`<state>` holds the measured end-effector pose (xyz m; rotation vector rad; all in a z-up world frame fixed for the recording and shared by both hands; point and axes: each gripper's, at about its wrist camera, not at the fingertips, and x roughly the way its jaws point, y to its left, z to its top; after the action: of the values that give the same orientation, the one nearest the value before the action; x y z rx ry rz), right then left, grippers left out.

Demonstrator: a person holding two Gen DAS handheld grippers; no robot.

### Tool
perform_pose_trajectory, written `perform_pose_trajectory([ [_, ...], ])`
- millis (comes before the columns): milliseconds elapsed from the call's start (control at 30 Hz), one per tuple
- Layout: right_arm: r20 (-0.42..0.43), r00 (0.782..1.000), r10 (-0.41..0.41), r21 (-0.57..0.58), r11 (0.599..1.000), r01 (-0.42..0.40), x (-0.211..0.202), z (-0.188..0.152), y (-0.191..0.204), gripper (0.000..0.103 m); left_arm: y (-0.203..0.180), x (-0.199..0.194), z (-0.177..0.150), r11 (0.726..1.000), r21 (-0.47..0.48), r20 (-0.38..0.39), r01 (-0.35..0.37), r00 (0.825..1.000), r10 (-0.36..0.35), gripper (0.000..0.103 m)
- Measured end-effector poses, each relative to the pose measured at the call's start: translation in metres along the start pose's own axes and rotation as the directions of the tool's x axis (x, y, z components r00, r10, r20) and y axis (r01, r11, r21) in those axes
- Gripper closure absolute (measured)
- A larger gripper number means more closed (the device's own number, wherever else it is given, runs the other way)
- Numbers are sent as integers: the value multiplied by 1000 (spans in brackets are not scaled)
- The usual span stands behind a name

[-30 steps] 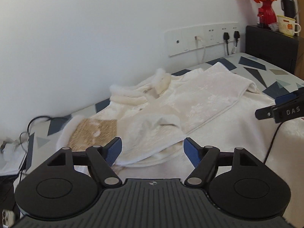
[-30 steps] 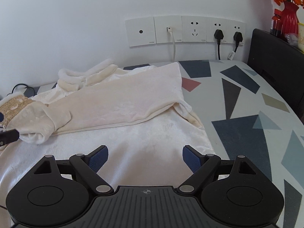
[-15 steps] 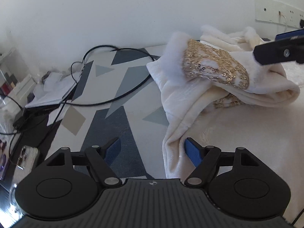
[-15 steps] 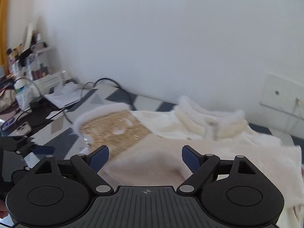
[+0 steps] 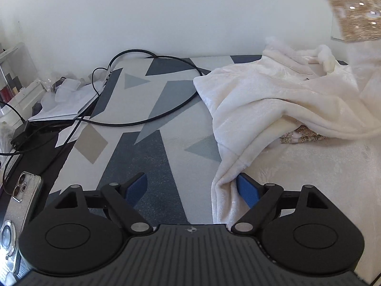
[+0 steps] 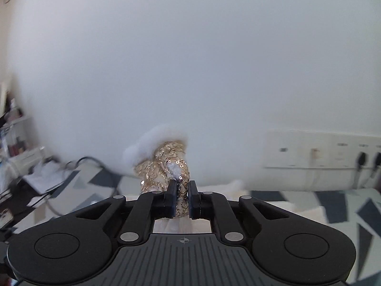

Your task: Fold clothes

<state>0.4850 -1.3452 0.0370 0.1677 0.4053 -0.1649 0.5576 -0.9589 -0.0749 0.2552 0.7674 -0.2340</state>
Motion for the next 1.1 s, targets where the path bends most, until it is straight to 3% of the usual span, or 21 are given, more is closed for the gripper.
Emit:
perform_pose_trajectory([
  [67,-70,995,-71,120,990,79,-17,-12,-46,94,2,1,0,1000,-3,-2,7,1000,-7,18],
  [133,-188,975,-120,249,954,166,-27,-32,-90,92,1,0,1,1000,4,3,5,1000,-5,18],
  [200,-278,948,-156,349,903,251,-40,-58,-123,76,-4,-6,0,999,34,37,-17,999,16,18],
  [267,-307,929,-205,384,867,318,-54,-74,-136,73,-9,-12,0,997,62,72,-39,997,35,18],
  [433,-331,922,-200,435,835,337,-53,-88,-142,64,-24,-21,3,988,142,128,-62,991,44,18],
  [500,-339,921,-194,455,823,340,-52,-92,-144,50,-28,-21,4,985,155,137,-69,989,47,18],
  [567,-347,919,-187,474,811,344,-51,-97,-146,45,-29,-21,5,986,150,138,-71,989,50,18],
  [667,-352,917,-186,483,804,348,-49,-101,-147,45,-30,-24,6,987,143,148,-76,987,54,18],
  [833,-299,928,-224,372,868,329,-38,-85,-141,45,-32,-35,2,981,174,175,-85,983,54,18],
  [967,-298,935,-190,310,908,283,-21,-75,-138,50,-44,-44,-1,964,254,210,-83,977,29,18],
  [1033,-326,932,-162,311,912,267,-10,-74,-138,60,-52,-41,-2,954,290,220,-81,975,16,18],
  [1067,-339,927,-158,296,918,265,-5,-74,-136,74,-56,-39,-2,952,297,219,-77,976,11,18],
  [1100,-344,924,-166,274,924,268,-3,-71,-133,94,-57,-35,-1,955,289,210,-69,978,7,18],
])
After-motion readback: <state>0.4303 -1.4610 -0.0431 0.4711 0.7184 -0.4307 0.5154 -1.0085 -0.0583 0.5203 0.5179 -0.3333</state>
